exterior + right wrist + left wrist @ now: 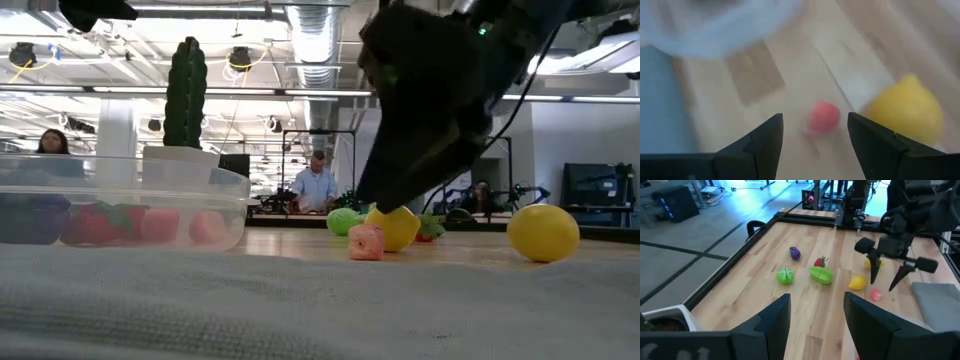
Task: Pick and placing Produce into tupperware
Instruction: Put the peach into the transparent bin
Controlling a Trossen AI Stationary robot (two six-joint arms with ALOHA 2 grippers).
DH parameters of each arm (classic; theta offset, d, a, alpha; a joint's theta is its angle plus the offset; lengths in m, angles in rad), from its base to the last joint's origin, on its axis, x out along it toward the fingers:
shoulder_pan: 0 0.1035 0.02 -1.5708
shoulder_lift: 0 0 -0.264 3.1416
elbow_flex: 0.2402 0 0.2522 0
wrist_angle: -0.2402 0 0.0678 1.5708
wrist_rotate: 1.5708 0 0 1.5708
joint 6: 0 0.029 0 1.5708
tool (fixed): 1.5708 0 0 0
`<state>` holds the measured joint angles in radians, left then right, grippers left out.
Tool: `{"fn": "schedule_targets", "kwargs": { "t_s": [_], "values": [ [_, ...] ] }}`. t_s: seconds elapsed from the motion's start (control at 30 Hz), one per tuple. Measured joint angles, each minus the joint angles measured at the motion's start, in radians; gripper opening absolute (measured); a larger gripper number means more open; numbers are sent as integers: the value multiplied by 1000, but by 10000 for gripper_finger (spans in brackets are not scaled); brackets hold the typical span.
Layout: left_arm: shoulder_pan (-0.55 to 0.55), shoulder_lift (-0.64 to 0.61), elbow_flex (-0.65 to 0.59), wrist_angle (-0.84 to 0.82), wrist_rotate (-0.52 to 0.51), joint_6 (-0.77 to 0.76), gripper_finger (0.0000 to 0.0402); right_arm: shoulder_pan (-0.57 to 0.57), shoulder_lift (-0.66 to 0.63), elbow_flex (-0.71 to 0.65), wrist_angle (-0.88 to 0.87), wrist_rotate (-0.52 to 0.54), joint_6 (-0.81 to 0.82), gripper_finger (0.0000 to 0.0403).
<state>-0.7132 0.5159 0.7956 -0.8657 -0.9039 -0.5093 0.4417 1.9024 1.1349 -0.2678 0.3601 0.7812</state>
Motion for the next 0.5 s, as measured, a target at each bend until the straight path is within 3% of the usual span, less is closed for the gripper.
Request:
{"fn": "schedule_targets", "kwargs": {
  "t_s": [0.5],
  "values": [
    [0, 0, 0, -17, -2, -45, 174, 1, 80, -1, 68, -58, 8, 244]
  ]
}}
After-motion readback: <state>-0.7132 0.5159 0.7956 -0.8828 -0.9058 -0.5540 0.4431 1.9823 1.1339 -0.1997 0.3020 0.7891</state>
